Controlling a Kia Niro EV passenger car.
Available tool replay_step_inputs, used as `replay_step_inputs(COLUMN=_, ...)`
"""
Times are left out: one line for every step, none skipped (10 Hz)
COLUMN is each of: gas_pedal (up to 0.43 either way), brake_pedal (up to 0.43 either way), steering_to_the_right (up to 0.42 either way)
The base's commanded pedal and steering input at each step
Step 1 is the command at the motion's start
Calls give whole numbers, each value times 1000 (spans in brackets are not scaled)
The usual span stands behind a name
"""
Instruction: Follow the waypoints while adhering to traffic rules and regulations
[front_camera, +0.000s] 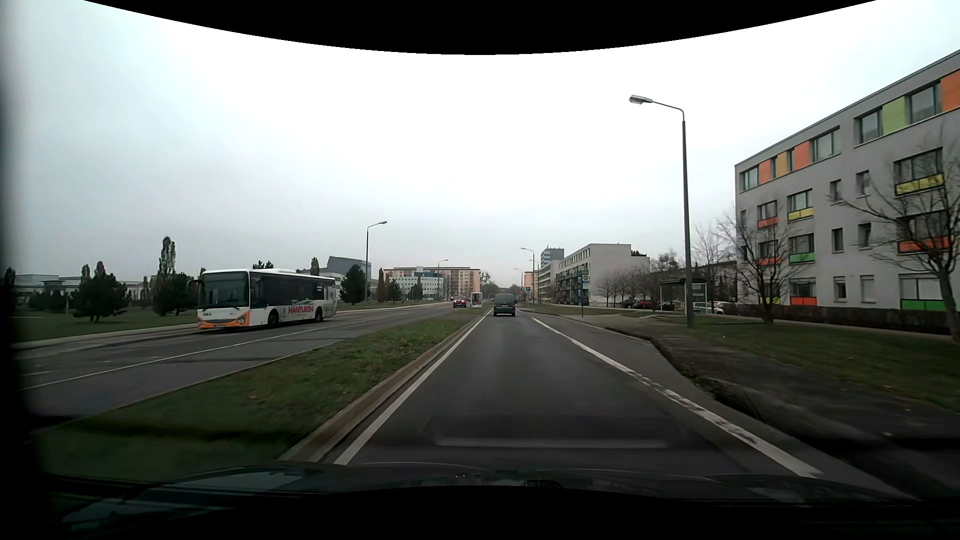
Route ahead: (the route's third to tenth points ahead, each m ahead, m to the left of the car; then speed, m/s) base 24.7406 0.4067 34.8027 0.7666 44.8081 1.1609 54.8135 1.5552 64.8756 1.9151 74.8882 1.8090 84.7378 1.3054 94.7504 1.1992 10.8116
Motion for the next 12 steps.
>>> replay_step_inputs(gas_pedal=319, brake_pedal=0, steering_to_the_right=-4)
replay_step_inputs(gas_pedal=331, brake_pedal=0, steering_to_the_right=-4)
replay_step_inputs(gas_pedal=331, brake_pedal=0, steering_to_the_right=-3)
replay_step_inputs(gas_pedal=331, brake_pedal=0, steering_to_the_right=-4)
replay_step_inputs(gas_pedal=331, brake_pedal=0, steering_to_the_right=-3)
replay_step_inputs(gas_pedal=287, brake_pedal=0, steering_to_the_right=-2)
replay_step_inputs(gas_pedal=248, brake_pedal=0, steering_to_the_right=0)
replay_step_inputs(gas_pedal=240, brake_pedal=0, steering_to_the_right=0)
replay_step_inputs(gas_pedal=220, brake_pedal=0, steering_to_the_right=0)
replay_step_inputs(gas_pedal=197, brake_pedal=0, steering_to_the_right=-1)
replay_step_inputs(gas_pedal=197, brake_pedal=0, steering_to_the_right=0)
replay_step_inputs(gas_pedal=197, brake_pedal=0, steering_to_the_right=-1)
